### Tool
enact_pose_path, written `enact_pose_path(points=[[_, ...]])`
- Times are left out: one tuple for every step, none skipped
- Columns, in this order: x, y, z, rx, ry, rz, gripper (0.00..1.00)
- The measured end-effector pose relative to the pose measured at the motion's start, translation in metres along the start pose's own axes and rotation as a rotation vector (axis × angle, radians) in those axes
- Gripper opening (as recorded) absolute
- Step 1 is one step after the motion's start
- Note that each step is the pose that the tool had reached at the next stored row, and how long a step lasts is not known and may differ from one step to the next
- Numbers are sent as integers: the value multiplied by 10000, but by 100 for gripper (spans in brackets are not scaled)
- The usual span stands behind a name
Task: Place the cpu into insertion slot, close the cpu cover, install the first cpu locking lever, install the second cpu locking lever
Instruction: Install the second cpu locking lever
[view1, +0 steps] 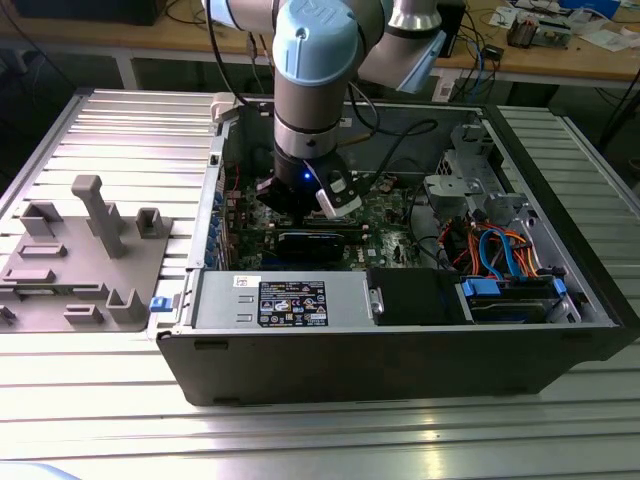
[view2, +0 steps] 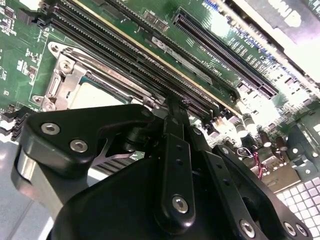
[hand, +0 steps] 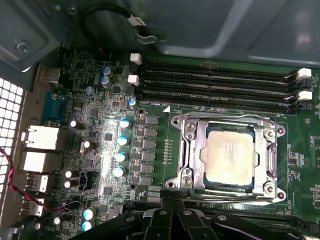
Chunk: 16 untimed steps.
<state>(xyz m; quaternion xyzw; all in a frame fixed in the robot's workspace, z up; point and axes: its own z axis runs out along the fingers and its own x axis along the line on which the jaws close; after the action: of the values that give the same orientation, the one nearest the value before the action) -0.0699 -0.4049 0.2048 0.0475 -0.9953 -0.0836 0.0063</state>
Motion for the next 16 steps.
enact_pose_path(points=[[0,0,2,-22,-2,-1,11],[0,1,5,-49,-4,-3,11],[0,2,8,-74,-7,-5,11],[0,2,10,-96,-8,-6,11],[-1,3,12,-117,-10,-9,11],[-1,3,15,-141,-12,-11,11],[-1,4,18,-165,-14,-14,11],[-1,4,22,-191,-16,-17,11],[-1,6,31,-254,-21,-26,11],[-2,7,36,-292,-24,-31,11],[-2,8,41,-326,-25,-39,11],[-2,9,44,-348,-26,-45,11],[-2,10,46,-362,-27,-48,11],[-2,10,46,-365,-27,-51,11],[-2,11,47,-367,-26,-53,11],[-3,13,50,-368,-27,-54,11]])
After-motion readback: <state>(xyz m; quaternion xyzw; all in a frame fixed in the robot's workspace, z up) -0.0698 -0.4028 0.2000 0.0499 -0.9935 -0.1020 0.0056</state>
